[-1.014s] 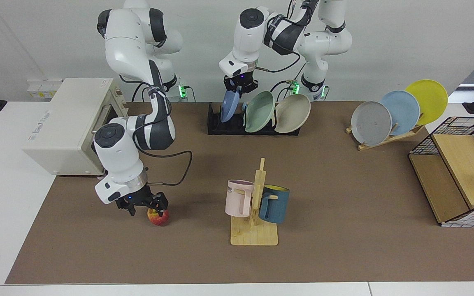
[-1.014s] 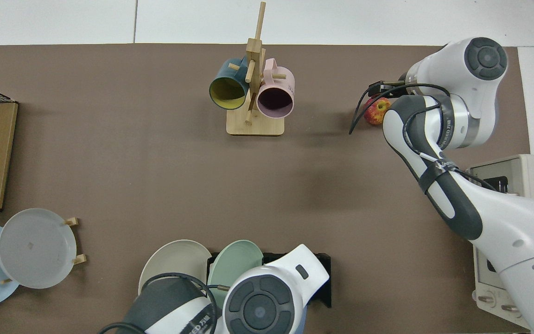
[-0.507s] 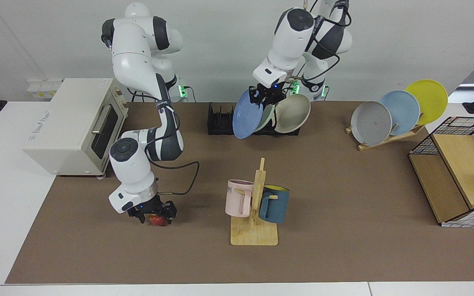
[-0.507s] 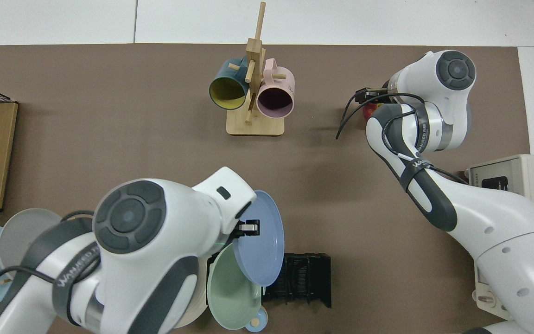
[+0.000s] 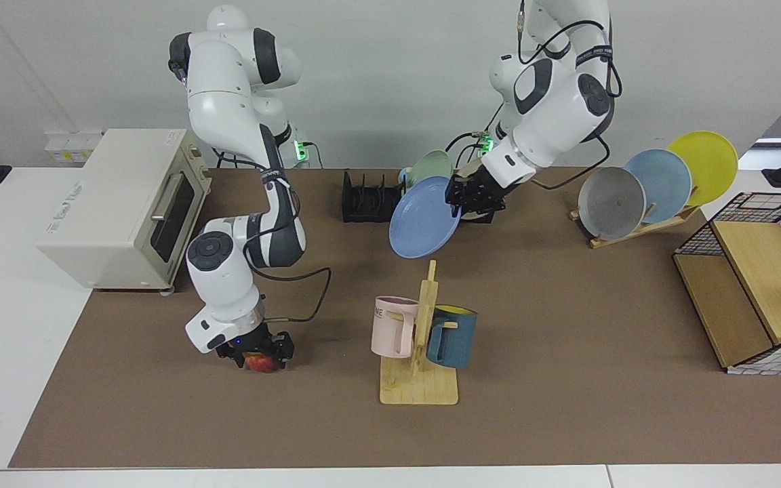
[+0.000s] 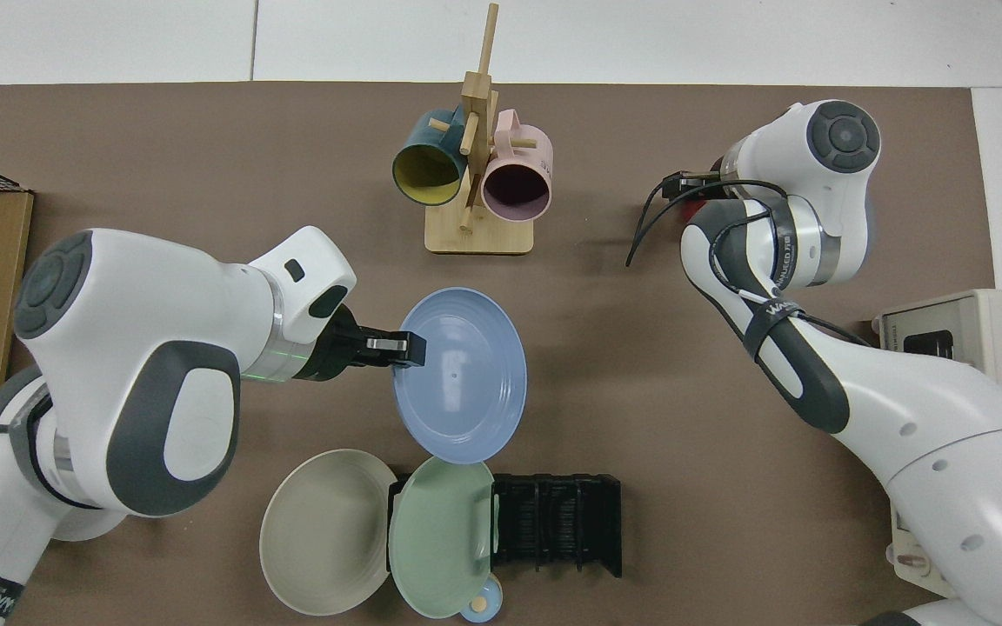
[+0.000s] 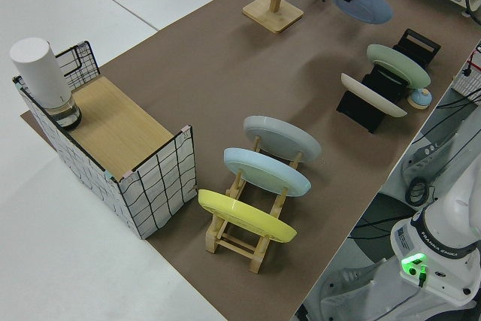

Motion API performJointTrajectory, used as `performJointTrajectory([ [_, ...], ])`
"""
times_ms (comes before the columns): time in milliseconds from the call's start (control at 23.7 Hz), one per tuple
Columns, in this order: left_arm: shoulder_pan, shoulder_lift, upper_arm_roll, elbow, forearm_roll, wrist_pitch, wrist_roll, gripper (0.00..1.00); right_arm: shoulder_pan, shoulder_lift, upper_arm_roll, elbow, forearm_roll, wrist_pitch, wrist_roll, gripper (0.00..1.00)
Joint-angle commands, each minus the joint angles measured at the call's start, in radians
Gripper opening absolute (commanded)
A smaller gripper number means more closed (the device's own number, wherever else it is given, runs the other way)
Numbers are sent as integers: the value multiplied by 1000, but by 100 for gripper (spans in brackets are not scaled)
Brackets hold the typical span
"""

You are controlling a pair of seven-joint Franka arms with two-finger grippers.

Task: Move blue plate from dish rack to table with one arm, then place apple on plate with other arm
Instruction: 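Lift the blue plate from the rack with the left gripper onto the table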

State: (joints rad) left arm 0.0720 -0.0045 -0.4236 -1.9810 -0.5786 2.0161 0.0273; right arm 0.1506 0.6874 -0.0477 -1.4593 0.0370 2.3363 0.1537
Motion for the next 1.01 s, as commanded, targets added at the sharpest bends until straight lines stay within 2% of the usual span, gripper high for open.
performJointTrajectory([
  [0, 0, 104, 9, -12, -69, 88, 127, 0, -3, -2, 5, -16, -3, 20, -10, 0],
  [338, 28, 213, 11, -9, -110, 138, 272, 0, -16, -37, 2, -15, -6, -15, -54, 0],
  [507, 31, 225, 11, -12, -113, 141, 310, 0, -22, -71, -3, -10, -6, -57, -80, 0],
  [718, 37, 254, 8, -12, -126, 167, 318, 0, -36, -121, -3, -10, -5, -138, -108, 0],
  [845, 37, 335, -6, -9, -153, 185, 319, 0, -43, -156, -3, -10, -5, -186, -117, 0],
  [972, 40, 348, -15, -9, -162, 205, 319, 0, -45, -198, -3, -12, -5, -235, -117, 0],
])
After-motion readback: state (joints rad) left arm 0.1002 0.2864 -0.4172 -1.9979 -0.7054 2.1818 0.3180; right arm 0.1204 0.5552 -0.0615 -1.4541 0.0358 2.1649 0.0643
